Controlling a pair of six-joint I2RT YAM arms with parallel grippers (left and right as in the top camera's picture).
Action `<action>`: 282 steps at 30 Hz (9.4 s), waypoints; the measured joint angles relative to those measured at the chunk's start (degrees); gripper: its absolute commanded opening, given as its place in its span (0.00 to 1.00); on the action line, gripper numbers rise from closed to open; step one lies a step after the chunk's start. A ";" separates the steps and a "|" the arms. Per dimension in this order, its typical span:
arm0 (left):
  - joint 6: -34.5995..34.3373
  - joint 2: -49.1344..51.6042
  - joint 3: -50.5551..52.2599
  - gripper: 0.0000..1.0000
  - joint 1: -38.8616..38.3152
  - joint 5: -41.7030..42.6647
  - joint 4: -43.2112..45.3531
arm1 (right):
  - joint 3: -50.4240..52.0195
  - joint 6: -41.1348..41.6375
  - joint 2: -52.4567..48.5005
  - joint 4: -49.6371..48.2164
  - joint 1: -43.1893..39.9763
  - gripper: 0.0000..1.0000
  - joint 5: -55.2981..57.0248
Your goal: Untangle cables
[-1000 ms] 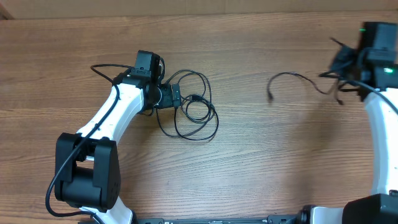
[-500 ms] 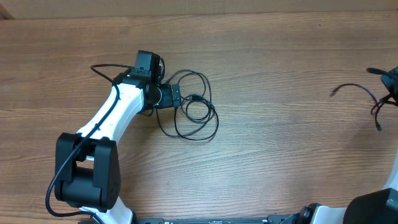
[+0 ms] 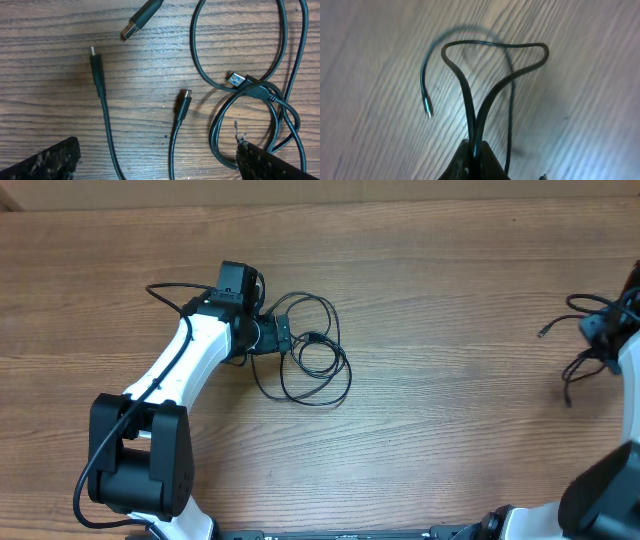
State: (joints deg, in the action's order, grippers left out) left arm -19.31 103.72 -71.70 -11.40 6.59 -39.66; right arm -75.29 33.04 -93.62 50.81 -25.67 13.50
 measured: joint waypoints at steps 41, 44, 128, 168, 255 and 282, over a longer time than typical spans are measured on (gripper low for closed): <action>0.00 0.00 0.00 1.00 0.00 0.00 0.00 | 0.07 0.42 -9.55 10.01 4.11 1.00 -26.01; 0.00 0.00 0.00 0.99 0.00 0.00 0.02 | 0.09 0.85 -9.55 8.87 7.19 1.00 -27.21; 0.00 0.00 0.04 1.00 0.00 -0.72 2.29 | 0.94 1.84 -9.55 -11.26 49.37 0.20 -23.52; 3.04 0.02 -10.54 0.96 0.00 -2.86 2.95 | 9.31 10.27 -9.55 -13.81 48.63 1.00 -28.44; 1.07 15.56 -10.47 0.59 -13.38 -10.29 -2.97 | 12.63 16.26 -9.55 -15.63 41.79 1.00 -16.24; 1.05 15.56 -10.43 0.56 -13.38 -15.06 -2.93 | 12.63 16.24 -9.55 -15.63 41.79 1.00 -16.24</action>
State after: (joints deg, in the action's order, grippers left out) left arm -18.26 119.28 -82.13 -24.77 -8.47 -42.59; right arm -62.65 49.28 -103.18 35.18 16.12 -2.74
